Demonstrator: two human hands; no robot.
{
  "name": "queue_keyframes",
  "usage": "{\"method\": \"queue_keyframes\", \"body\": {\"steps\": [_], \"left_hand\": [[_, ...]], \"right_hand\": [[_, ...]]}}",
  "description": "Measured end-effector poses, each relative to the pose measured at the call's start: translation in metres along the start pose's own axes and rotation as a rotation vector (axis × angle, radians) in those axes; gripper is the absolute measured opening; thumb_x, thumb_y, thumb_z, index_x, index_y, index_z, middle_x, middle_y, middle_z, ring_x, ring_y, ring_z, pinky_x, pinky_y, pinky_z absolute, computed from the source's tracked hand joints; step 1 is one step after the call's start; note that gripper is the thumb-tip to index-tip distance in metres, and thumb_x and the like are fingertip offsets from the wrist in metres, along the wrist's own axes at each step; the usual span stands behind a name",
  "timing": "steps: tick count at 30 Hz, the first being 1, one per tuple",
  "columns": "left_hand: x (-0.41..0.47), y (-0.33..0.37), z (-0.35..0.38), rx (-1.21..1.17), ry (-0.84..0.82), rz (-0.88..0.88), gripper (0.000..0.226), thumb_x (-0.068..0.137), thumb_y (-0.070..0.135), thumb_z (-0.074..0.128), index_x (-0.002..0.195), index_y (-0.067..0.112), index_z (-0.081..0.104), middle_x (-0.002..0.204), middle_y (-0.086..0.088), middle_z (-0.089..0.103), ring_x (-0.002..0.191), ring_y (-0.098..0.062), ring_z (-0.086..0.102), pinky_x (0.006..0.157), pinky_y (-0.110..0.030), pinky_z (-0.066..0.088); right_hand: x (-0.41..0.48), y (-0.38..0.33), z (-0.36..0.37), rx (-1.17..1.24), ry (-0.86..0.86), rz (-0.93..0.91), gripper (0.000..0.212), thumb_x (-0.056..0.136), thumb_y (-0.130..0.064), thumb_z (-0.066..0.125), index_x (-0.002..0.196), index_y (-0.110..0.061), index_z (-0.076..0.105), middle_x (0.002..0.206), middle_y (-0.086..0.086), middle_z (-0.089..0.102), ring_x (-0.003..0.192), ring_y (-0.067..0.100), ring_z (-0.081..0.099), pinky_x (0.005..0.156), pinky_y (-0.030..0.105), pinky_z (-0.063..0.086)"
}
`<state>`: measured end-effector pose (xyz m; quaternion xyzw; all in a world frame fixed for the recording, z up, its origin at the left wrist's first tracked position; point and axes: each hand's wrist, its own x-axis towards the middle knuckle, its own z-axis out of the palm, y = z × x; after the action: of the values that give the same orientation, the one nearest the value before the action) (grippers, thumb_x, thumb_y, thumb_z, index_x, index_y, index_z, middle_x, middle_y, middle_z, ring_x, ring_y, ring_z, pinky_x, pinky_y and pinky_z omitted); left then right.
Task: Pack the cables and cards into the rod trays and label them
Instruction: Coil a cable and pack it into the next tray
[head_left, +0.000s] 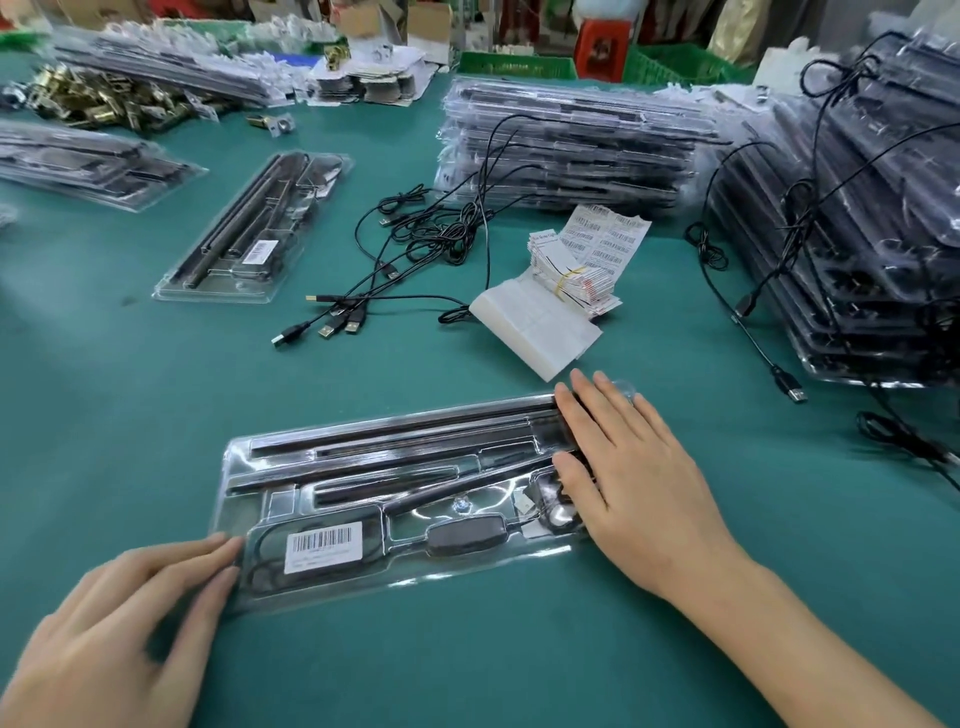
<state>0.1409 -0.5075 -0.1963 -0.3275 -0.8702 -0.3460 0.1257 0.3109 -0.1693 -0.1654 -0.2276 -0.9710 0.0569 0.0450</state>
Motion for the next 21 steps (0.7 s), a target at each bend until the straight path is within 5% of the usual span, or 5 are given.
{"method": "queue_keyframes", "body": {"steps": [10,13,16,18,21], "left_hand": [[0.016,0.004,-0.005,0.061,-0.047,0.029,0.042,0.1,0.055,0.045,0.101,0.029,0.078,0.122,0.02,0.063,0.12,-0.02,0.057,0.104,-0.05,0.045],[0.058,0.055,0.0,0.073,-0.065,0.137,0.049,0.09,0.066,0.053,0.122,0.031,0.068,0.133,0.012,0.055,0.127,-0.019,0.048,0.111,-0.034,0.033],[0.096,0.123,0.034,-0.043,-0.526,0.233,0.087,0.078,0.087,0.051,0.149,0.038,0.043,0.149,0.018,0.039,0.141,-0.002,0.029,0.118,-0.03,0.028],[0.112,0.153,0.065,0.093,-0.798,0.353,0.111,0.07,0.089,0.055,0.16,0.033,0.024,0.16,0.013,0.025,0.147,-0.007,0.019,0.123,-0.033,0.022],[0.124,0.17,0.093,0.333,-0.88,0.475,0.129,0.062,0.088,0.066,0.163,0.032,0.007,0.162,0.005,0.02,0.148,-0.019,0.02,0.121,-0.039,0.025]], "right_hand": [[0.0,0.0,-0.001,0.015,-0.017,-0.001,0.072,0.099,-0.055,-0.001,0.163,-0.024,0.009,0.17,-0.007,0.002,0.155,0.008,-0.008,0.124,0.028,-0.011],[0.0,0.0,0.0,0.007,-0.021,-0.004,0.072,0.099,-0.055,0.0,0.163,-0.024,0.009,0.17,-0.008,0.003,0.156,0.008,-0.007,0.124,0.028,-0.012],[0.0,0.001,-0.001,0.027,-0.021,-0.007,0.072,0.099,-0.055,0.0,0.163,-0.024,0.008,0.17,-0.009,0.001,0.155,0.008,-0.009,0.124,0.029,-0.011],[-0.001,0.002,-0.002,0.05,-0.018,-0.012,0.066,0.103,-0.053,0.005,0.163,-0.025,0.007,0.17,-0.01,-0.001,0.155,0.006,-0.011,0.124,0.029,-0.012],[-0.001,0.007,-0.002,0.141,-0.007,-0.037,0.059,0.108,-0.044,0.02,0.163,-0.025,0.009,0.169,-0.013,-0.002,0.152,0.0,-0.016,0.122,0.025,-0.015]]}}
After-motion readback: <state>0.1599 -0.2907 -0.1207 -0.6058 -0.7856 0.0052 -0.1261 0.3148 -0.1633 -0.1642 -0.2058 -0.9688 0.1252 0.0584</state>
